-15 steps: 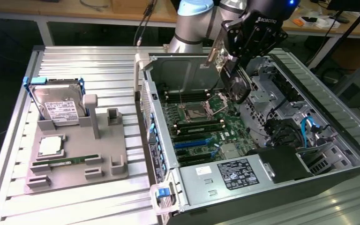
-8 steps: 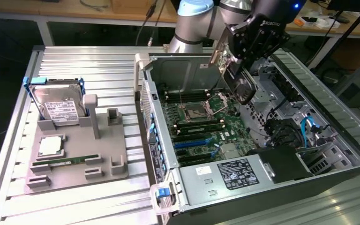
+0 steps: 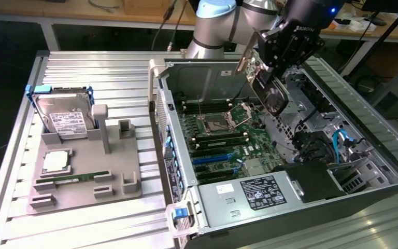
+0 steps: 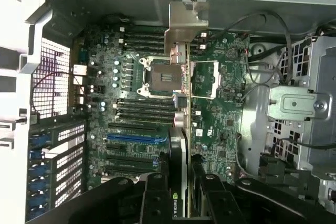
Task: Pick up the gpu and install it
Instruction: 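Pick up the gpu and move the gpu toward the slot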
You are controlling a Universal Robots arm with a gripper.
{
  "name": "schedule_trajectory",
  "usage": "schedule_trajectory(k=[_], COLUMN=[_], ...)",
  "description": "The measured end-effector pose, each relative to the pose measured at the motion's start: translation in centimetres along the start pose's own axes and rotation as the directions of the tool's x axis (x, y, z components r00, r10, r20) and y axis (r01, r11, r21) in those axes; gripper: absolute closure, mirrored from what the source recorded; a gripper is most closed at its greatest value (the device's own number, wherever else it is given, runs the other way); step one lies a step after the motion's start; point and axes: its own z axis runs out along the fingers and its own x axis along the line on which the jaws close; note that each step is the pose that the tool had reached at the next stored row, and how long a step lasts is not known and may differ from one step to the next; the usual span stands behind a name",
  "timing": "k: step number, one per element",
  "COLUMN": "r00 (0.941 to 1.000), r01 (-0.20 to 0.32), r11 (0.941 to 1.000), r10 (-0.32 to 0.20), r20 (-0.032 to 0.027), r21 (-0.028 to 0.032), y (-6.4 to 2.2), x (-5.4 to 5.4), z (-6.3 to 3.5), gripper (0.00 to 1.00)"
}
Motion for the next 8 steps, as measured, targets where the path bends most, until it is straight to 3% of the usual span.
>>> schedule_trajectory(k=[8], r00=[1.0000], r01=[0.006], r11=[1.0000], r10=[-0.006], r20=[0.0028], r21=[0.0009], y=[0.06], x=[-0.32], z=[0.23], gripper=[0.73])
